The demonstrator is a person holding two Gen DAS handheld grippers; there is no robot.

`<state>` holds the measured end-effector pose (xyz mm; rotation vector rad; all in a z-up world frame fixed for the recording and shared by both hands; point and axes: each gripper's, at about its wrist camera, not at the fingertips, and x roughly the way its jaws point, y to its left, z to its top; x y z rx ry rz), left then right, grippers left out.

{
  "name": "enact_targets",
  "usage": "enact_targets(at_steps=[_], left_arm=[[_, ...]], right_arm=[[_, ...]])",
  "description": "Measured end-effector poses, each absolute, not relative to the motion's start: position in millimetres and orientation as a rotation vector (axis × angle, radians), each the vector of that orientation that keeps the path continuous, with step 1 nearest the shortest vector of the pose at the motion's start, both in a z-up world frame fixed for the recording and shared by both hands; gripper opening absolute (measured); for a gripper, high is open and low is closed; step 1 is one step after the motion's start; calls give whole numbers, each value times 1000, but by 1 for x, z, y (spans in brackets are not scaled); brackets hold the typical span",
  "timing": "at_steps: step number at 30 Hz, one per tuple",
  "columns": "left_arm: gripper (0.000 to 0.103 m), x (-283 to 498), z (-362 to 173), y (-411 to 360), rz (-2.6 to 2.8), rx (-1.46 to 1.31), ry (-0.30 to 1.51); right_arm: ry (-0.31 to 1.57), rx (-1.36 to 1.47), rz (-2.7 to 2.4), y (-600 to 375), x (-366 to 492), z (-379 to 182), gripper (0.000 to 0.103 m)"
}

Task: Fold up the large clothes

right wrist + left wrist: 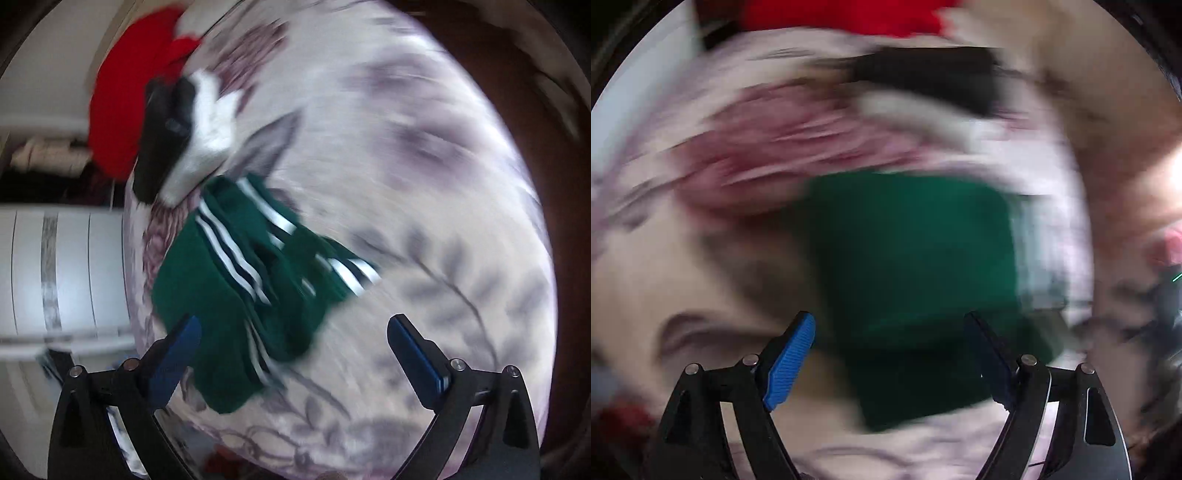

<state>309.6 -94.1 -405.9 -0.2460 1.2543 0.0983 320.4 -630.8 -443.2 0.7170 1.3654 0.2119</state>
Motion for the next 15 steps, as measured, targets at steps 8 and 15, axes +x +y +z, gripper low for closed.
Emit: enact_targets(at_steps=[8, 15], left_arm=[[82, 226, -565, -29, 388, -273, 1496], [103, 224, -597, -31, 402, -380, 1453]], right_arm=[[1504, 469, 484, -543, 440, -525, 103], [1650, 479, 562, -510, 460, -561, 90]])
